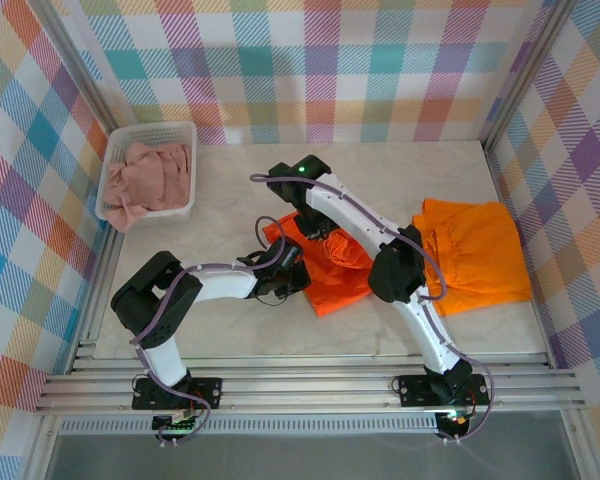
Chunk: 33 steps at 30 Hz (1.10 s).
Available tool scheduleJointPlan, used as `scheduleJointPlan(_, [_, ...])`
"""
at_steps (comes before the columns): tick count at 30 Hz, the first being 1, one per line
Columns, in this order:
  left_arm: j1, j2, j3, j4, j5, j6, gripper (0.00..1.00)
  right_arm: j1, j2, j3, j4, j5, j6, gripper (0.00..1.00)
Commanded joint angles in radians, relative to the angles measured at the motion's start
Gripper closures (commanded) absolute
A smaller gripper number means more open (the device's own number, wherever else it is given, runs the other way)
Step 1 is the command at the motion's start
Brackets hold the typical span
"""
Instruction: Fold and stack the shorts
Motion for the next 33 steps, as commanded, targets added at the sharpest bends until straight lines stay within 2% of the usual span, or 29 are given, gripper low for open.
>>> scheduleJointPlan(1, [-0.016,-0.028,-0.033,0.009,-0.012,-0.024,0.86,0.007,0.018,0.019,-0.107,-0.131,0.003,0.72])
scheduleJointPlan(4, [-0.016,-0.124,-0.072,-0.013,-0.044,-0.041,0.78,0.001,0.003,0.039,-0.051,-0.262,-0.023,0.62])
scheduleJointPlan(7, [-0.016,-0.269,-0.145,-0.056,-0.082,-0.066,0.69,-0.026,-0.071,0.059,0.038,-0.471,-0.029,0.49])
scheduleJointPlan(9, [-0.013,-0.388,-0.196,-0.09,-0.109,-0.082,0.56,-0.059,-0.173,0.006,0.154,-0.641,-0.016,0.41])
scheduleJointPlan(12, [0.02,-0.547,-0.208,-0.156,-0.101,-0.065,0.31,-0.108,-0.37,-0.201,0.39,-0.797,0.046,0.25])
scheduleJointPlan(14, [0.064,-0.609,-0.165,-0.198,-0.054,-0.035,0.2,-0.145,-0.494,-0.395,0.567,-0.862,0.102,0.15])
scheduleJointPlan(16, [0.117,-0.628,-0.099,-0.227,0.01,-0.009,0.15,-0.184,-0.587,-0.563,0.705,-0.906,0.154,0.12])
scheduleJointPlan(18, [0.167,-0.608,-0.016,-0.222,0.093,0.004,0.06,-0.235,-0.669,-0.732,0.845,-0.963,0.211,0.11])
scheduleJointPlan(22, [0.218,-0.469,0.141,-0.139,0.229,-0.009,0.0,-0.31,-0.764,-0.998,1.073,-1.031,0.346,0.09])
scheduleJointPlan(25, [0.236,-0.335,0.259,-0.126,0.244,-0.004,0.0,-0.308,-0.802,-1.127,1.207,-1.027,0.441,0.08])
scheduleJointPlan(29, [0.277,-0.143,0.323,0.065,0.321,-0.128,0.0,-0.289,-0.812,-1.307,1.524,-1.037,0.654,0.08])
scheduleJointPlan(33, [0.282,0.007,0.415,0.059,0.31,-0.117,0.0,-0.249,-0.765,-1.37,1.682,-1.0,0.769,0.09])
